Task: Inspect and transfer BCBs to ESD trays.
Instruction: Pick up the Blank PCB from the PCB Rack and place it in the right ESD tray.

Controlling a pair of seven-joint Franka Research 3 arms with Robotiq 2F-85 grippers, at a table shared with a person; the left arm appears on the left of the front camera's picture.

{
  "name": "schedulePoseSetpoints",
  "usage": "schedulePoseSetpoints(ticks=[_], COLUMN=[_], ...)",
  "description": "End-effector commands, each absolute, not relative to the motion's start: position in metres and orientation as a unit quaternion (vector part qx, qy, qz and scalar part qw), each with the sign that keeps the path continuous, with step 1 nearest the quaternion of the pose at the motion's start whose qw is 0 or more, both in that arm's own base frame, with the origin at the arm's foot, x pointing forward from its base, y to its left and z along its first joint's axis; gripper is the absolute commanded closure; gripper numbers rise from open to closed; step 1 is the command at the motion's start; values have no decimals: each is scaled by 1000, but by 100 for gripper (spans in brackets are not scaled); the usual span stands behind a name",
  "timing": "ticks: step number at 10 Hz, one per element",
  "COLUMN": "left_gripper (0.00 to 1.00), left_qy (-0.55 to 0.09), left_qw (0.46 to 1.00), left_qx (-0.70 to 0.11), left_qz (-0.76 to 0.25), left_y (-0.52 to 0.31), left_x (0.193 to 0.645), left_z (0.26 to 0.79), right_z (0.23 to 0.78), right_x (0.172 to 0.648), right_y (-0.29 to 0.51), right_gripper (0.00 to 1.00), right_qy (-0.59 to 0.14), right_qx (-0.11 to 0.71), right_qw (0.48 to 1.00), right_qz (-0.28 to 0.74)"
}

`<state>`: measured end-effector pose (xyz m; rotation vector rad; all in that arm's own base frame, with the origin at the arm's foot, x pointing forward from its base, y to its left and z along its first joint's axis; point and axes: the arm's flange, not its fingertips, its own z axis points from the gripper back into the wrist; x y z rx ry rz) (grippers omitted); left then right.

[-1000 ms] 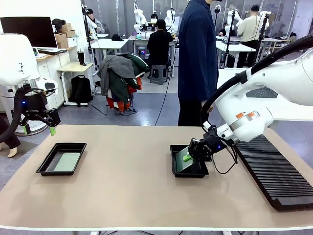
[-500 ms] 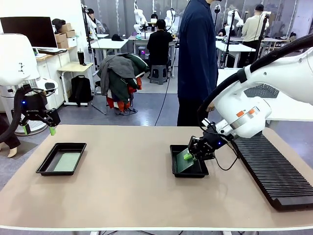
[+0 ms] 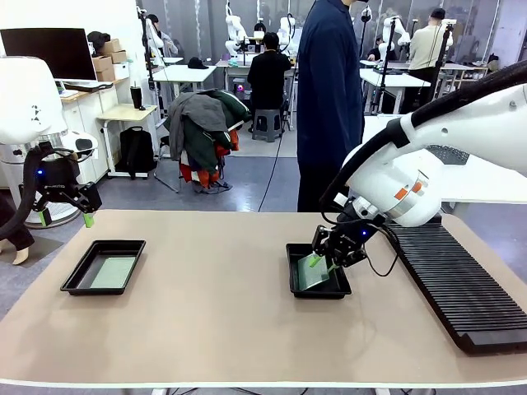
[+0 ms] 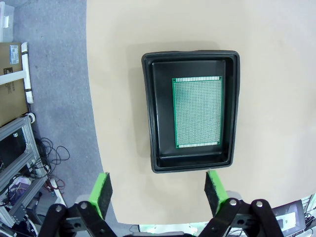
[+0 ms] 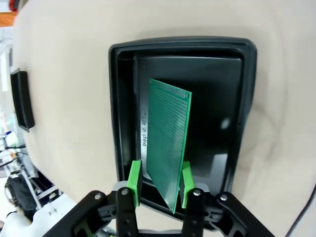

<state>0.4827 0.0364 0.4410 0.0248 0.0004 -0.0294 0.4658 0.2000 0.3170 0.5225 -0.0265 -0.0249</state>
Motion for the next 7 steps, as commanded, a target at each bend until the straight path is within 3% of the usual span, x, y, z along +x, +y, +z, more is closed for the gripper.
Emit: schedulePoseSetpoints(ticks=[1,2,3,6,7], left_gripper=[0,0,0,0,0], left_qy=[-2,-2,-2,-2,-2], left_qw=[1000,1000,1000,1000,1000], left_qx=[13,13,13,13,13], left_qz=[-15,-15,-15,-15,-15], left_y=[37,37,37,37,37], left_x=[483,483,483,483,483], left_z=[440,440,440,440,440], right_z=[337,343,351,375,381], right_x=[464,463,461,454,450], right_y=[211,212,214,211,209], right_gripper=[48,38,35,4,0], right_qy=[-9,-8,-8,-10,-8], right_qx=[194,169,150,101,94], right_qw=[981,985,988,995,995], right_qz=[-22,-23,-23,-21,-14])
